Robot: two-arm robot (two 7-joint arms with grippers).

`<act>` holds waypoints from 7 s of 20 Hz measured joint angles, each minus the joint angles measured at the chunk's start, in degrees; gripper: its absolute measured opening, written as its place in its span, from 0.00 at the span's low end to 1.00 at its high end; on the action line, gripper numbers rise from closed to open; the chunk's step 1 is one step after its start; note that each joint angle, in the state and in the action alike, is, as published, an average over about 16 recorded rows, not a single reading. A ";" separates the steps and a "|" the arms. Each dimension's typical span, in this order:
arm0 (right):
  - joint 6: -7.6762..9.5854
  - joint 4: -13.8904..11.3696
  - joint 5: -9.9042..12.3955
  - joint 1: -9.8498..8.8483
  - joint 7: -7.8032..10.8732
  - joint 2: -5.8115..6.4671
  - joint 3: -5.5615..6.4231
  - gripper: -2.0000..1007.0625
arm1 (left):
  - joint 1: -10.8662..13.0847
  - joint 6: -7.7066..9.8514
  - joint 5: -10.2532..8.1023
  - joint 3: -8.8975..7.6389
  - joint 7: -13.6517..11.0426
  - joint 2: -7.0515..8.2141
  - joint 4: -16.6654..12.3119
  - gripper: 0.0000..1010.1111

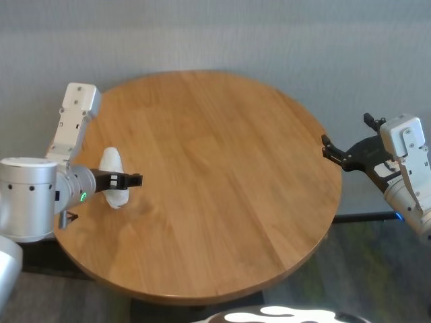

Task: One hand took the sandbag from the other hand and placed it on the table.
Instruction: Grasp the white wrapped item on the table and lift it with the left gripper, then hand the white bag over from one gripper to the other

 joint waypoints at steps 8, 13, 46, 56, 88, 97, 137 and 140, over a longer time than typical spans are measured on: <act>0.00 0.00 0.00 0.00 0.00 0.00 0.00 0.99 | -0.72 0.54 1.70 -0.20 1.80 -2.37 2.72 0.99; 0.00 0.00 0.00 0.00 0.00 0.00 0.00 0.99 | -0.93 0.46 2.45 -0.48 2.15 -3.30 4.38 0.99; 0.00 0.00 0.00 0.00 0.00 0.00 0.00 0.99 | -3.44 -3.43 6.78 -0.55 -0.72 -3.72 9.20 0.99; 0.00 0.00 0.00 0.00 0.00 0.00 0.00 0.99 | -3.67 -2.60 7.02 -0.60 -0.73 -3.99 9.29 0.99; 0.00 0.00 0.00 0.00 0.00 0.00 0.00 0.99 | -4.82 0.50 7.37 -0.56 -2.62 -4.36 10.41 0.71; 0.00 0.00 0.00 0.00 0.00 0.00 0.00 0.99 | -4.79 0.42 7.38 -0.56 -2.55 -4.36 10.36 0.64; 0.00 0.00 0.00 0.00 0.00 0.00 0.00 0.99 | -4.54 -0.55 7.75 -0.52 -3.49 -4.24 10.07 0.59; 0.00 0.00 0.00 0.00 0.00 0.00 0.00 0.99 | -4.35 -1.45 8.03 -0.44 -4.26 -4.07 9.76 0.59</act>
